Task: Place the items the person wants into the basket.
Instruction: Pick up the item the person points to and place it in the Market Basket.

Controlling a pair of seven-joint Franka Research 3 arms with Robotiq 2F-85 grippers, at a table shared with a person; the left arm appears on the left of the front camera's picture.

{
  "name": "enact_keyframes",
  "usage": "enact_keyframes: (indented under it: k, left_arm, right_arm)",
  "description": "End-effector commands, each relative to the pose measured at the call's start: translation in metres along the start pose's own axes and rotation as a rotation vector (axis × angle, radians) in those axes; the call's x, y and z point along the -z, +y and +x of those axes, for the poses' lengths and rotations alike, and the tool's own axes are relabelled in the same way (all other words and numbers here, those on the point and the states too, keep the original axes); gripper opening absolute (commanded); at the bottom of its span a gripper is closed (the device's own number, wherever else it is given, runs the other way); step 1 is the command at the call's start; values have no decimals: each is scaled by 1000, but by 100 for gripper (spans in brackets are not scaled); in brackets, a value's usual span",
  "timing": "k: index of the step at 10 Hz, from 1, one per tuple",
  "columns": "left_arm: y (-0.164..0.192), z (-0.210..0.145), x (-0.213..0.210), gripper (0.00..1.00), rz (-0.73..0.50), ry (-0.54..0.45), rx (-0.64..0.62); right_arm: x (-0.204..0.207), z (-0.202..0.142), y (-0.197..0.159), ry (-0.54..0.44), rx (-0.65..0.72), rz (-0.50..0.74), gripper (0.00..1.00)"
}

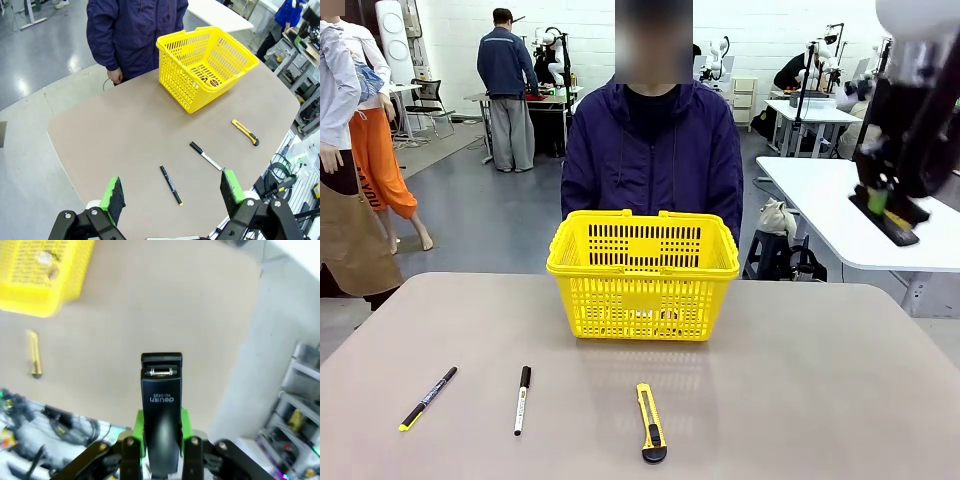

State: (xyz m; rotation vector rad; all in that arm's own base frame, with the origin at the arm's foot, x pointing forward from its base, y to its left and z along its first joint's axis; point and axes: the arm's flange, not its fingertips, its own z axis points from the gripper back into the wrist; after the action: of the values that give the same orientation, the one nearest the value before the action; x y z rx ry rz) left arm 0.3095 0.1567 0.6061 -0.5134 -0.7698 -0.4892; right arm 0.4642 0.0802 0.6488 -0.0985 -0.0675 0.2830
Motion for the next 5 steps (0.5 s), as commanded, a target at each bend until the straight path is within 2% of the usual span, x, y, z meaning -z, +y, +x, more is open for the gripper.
enact_keyframes:
  k: [1, 4, 5]
  left_arm:
    - [2, -1, -1, 100, -11, -19, 12]
    - [2, -1, -1, 100, -11, -19, 12]
    - [2, -1, -1, 100, -11, -19, 12]
  right_arm:
    - [-8, 48, 5, -25, 21, 30, 0]
    - [-8, 66, -2, -9, 46, 92, 0]
    - [-7, 58, 2, -34, 9, 36, 0]
